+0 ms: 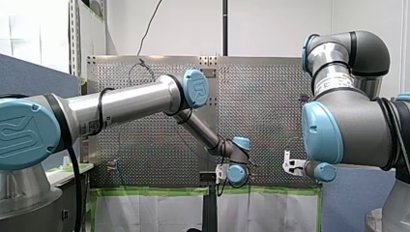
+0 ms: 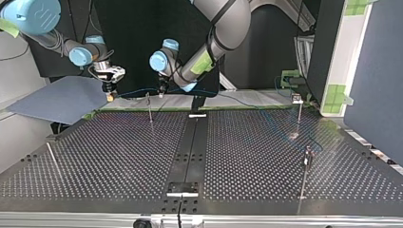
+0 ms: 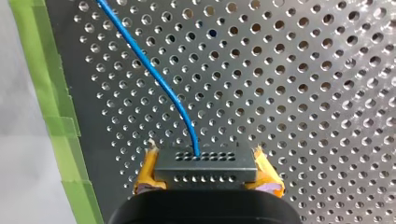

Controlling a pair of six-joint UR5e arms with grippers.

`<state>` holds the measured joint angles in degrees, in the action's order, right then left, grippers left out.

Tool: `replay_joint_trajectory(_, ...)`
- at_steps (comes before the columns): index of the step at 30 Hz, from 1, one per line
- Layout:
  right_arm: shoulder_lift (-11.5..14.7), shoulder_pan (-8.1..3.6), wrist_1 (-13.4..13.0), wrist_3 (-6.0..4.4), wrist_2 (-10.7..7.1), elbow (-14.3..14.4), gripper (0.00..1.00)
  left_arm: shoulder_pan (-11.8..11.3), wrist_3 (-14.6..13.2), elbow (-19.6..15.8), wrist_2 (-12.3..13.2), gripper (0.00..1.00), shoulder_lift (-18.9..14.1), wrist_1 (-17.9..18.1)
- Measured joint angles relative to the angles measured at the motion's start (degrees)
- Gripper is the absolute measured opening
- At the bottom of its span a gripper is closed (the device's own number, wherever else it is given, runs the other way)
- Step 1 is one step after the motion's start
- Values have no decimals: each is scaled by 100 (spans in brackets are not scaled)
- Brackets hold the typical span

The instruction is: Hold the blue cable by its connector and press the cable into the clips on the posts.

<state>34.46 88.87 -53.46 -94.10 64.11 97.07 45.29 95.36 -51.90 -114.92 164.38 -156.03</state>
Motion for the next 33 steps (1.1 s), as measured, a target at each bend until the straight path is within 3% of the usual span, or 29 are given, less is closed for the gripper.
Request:
replay_joint_trajectory(7,-2,6,-117,-127,-22,-36,0,-20,102,152,52,0,0,59)
replay_joint_trajectory(33,-3,59,-96,-213,-108,-268,0,-300,468,274,526,0,2,37)
